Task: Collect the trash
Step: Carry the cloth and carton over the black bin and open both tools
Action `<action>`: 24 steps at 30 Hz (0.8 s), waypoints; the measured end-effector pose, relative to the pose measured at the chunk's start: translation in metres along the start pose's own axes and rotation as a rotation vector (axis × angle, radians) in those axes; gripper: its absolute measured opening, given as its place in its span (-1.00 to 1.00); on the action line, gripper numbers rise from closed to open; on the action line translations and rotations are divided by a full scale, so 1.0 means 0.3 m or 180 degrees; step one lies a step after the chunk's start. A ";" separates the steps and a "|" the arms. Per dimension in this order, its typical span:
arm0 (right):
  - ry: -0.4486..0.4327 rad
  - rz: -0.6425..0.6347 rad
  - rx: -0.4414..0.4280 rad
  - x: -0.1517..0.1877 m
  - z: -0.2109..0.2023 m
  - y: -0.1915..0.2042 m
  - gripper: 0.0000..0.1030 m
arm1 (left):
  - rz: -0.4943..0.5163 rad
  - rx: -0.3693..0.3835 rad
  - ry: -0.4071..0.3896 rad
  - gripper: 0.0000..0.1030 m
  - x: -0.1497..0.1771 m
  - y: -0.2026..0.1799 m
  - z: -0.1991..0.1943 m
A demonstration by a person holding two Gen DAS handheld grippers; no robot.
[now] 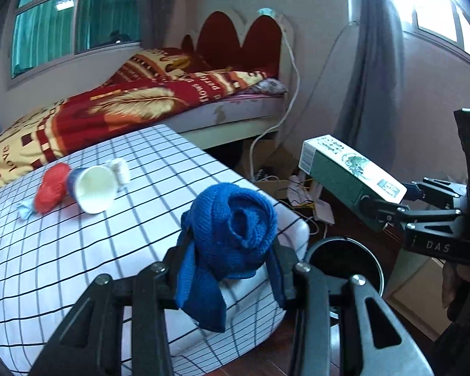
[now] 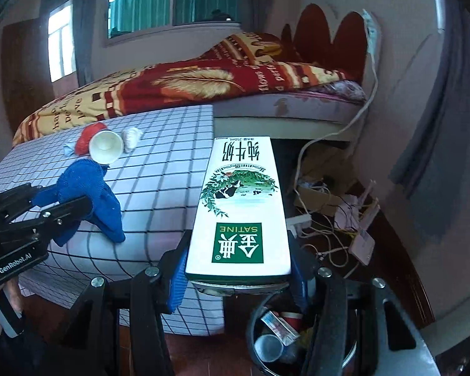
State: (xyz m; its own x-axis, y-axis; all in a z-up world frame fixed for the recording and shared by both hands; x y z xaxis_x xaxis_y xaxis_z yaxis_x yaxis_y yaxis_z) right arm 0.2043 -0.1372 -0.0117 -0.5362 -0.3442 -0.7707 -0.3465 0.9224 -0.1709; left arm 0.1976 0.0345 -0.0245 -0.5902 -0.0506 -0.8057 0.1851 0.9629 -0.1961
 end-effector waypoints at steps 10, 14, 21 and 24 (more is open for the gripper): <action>0.0113 0.0228 0.0208 0.118 -0.036 -0.171 0.09 | 0.0177 0.0264 0.0113 -0.18 0.036 -0.185 0.053; 0.0156 0.0327 0.0302 0.166 -0.052 -0.239 0.09 | 0.0260 0.0405 0.0174 -0.18 0.061 -0.268 0.074; 0.0255 0.0469 0.0407 0.255 -0.073 -0.333 0.09 | 0.0396 0.0612 0.0294 -0.18 0.110 -0.407 0.107; 0.0313 0.0507 0.0453 0.299 -0.072 -0.361 0.09 | 0.0449 0.0683 0.0366 -0.18 0.135 -0.457 0.125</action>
Point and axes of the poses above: each gripper's, at about its wrist camera, not at the fingertips, and z roughly the way its jaws point, y to its left, x to its underside, the point moved 8 cm from there along z, roughly the way its jaws point, and after that the axes turned 10 degrees about -z, right-handed, at the moved point
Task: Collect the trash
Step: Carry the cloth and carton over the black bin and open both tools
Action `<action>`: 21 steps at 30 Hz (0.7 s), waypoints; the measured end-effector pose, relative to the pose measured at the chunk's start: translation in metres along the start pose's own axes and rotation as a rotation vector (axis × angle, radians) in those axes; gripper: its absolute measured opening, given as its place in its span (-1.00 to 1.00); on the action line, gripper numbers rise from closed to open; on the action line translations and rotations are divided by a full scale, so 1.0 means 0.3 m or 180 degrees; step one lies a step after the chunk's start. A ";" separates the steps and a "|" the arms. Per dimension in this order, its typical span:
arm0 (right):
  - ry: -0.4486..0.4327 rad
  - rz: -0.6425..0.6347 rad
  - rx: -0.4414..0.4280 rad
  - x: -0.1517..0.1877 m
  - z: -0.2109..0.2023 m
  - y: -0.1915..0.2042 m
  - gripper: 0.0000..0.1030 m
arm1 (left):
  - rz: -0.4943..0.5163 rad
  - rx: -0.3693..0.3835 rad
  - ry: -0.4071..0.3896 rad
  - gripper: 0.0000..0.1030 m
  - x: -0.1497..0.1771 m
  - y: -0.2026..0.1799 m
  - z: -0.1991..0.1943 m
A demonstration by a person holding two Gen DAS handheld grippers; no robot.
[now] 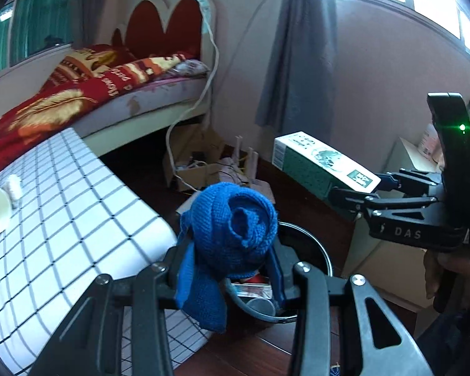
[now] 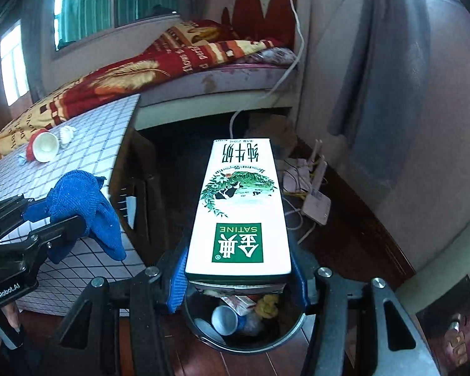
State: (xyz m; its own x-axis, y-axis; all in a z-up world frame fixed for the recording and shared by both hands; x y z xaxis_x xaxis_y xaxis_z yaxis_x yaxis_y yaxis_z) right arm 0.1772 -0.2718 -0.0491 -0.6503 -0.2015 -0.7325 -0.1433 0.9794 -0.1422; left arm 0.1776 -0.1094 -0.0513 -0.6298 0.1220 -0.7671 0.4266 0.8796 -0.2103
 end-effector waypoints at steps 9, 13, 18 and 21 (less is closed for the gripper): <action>0.0175 0.0033 0.0054 0.106 0.035 -0.069 0.09 | 0.0059 0.0128 0.0212 -0.18 0.049 -0.074 0.103; 0.0285 0.0041 0.0057 0.159 0.067 -0.095 0.09 | 0.0049 0.0142 0.0314 -0.18 0.072 -0.076 0.157; 0.0421 0.0038 -0.0069 0.237 0.128 -0.105 0.09 | 0.0056 0.0192 0.0475 -0.18 0.118 -0.086 0.229; 0.0492 -0.0068 -0.0193 0.284 0.177 -0.083 0.09 | 0.0066 0.0258 0.0597 -0.18 0.153 -0.101 0.275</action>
Point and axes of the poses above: each gripper's, at about its wrist camera, not at the fingertips, and z roughly the way its jaws point, y to its left, x to its underside, the point moved 8 cm from there along z, roughly the way its jaws point, and after that the axes turned 10 degrees about -z, right-handed, at the moved point
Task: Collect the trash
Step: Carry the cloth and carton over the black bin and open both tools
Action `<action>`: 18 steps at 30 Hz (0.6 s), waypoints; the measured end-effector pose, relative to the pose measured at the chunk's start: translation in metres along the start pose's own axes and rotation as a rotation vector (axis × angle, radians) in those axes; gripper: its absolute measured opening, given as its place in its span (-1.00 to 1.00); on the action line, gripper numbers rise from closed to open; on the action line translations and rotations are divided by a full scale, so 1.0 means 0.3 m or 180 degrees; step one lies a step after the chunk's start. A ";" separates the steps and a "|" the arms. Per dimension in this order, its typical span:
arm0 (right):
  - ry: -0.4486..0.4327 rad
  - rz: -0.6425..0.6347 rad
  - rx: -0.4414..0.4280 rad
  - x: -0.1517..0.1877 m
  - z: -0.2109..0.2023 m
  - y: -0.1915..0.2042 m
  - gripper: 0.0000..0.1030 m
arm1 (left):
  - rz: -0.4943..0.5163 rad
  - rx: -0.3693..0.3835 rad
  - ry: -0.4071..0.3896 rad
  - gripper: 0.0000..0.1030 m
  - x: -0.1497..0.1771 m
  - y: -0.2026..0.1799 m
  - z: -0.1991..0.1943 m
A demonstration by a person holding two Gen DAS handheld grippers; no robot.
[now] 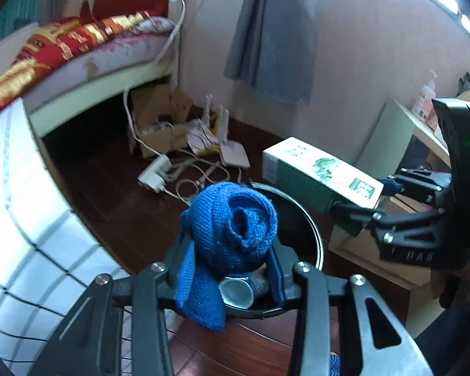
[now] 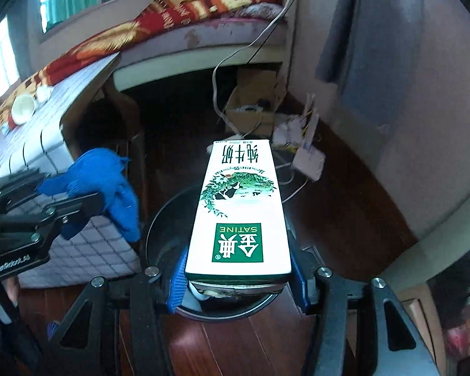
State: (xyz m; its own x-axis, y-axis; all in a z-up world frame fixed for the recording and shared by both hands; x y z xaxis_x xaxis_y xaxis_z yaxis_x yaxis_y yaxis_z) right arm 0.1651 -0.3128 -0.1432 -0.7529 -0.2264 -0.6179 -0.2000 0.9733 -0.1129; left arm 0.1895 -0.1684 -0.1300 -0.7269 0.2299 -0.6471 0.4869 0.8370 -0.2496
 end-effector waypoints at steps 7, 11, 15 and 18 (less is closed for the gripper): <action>0.0275 -0.0179 -0.0211 0.077 0.149 0.032 0.09 | -0.0015 0.0079 0.0213 -0.18 0.046 -0.003 0.109; 0.0459 -0.0274 -0.0203 0.111 0.250 0.039 0.41 | -0.0049 0.0096 0.0296 0.29 0.064 -0.005 0.179; 0.0708 -0.0214 0.0082 0.161 0.303 -0.020 0.93 | -0.0050 -0.0213 0.0386 0.94 0.093 0.037 0.213; 0.0858 -0.0124 0.0253 0.199 0.323 -0.074 1.00 | -0.0070 -0.0334 0.0353 0.99 0.107 0.070 0.207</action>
Point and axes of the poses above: each gripper's, at about its wrist camera, not at the fingertips, and z roughly the way its jaws point, y to its left, x to its underside, the point moved 8 cm from there along z, roughly the way its jaws point, and after that the axes turned 10 degrees about -z, right-handed, at the moved point
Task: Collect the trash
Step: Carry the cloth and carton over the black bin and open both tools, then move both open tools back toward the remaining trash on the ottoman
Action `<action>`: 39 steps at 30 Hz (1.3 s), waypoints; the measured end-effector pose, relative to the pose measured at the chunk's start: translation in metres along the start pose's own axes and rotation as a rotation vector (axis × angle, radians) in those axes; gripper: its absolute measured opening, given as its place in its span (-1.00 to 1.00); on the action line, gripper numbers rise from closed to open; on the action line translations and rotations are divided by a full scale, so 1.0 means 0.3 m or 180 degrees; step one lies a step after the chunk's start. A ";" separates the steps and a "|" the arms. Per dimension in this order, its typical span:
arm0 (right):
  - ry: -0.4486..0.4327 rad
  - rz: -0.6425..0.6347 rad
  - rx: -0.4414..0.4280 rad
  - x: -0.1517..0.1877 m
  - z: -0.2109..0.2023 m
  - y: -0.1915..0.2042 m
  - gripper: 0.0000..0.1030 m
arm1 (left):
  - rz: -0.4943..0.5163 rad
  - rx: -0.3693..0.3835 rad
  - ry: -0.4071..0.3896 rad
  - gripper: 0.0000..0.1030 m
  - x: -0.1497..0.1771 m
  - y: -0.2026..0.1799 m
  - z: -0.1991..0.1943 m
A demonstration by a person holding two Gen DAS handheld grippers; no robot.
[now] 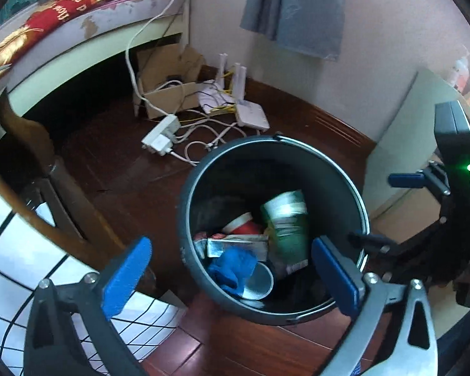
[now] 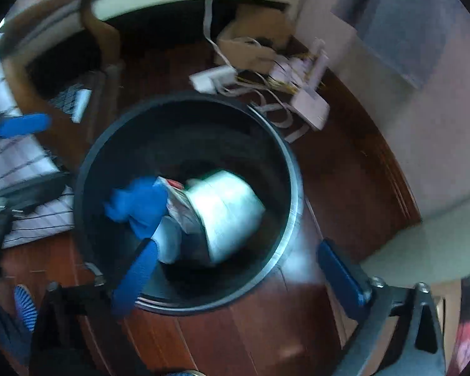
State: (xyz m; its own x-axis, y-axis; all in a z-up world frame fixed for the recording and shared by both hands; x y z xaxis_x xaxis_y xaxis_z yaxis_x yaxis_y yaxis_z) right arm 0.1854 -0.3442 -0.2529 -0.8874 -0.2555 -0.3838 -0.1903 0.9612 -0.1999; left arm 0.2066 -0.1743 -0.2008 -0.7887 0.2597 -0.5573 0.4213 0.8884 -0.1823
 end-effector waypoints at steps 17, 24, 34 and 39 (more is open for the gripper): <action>-0.0154 0.0110 -0.0028 -0.045 -0.077 0.005 1.00 | 0.0020 -0.0181 -0.0132 0.99 -0.015 0.030 -0.047; -0.0288 0.0114 -0.0045 -0.077 -0.142 0.024 1.00 | 0.0017 -0.0228 -0.0237 0.99 -0.034 0.032 -0.111; -0.0571 0.0047 -0.0034 -0.159 -0.269 0.066 1.00 | -0.0002 -0.0311 -0.0458 0.99 -0.058 0.050 -0.253; -0.0793 -0.0017 -0.0020 -0.216 -0.364 0.093 1.00 | -0.0066 -0.0376 -0.0644 0.99 -0.087 0.078 -0.353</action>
State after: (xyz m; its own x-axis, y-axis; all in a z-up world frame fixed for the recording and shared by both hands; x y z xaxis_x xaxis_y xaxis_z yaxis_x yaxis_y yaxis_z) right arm 0.1917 -0.2895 -0.1352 -0.7556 -0.2776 -0.5932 -0.1980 0.9602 -0.1972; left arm 0.1896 -0.1200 -0.1047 -0.6859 0.1703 -0.7075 0.3412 0.9340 -0.1060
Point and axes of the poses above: each gripper's, at about its wrist camera, not at the fingertips, and z roughly the way its jaws point, y to its left, x to its underside, the point moved 8 cm from there along z, roughly the way its jaws point, and after that the axes turned 10 degrees about -z, right-handed, at the moved point
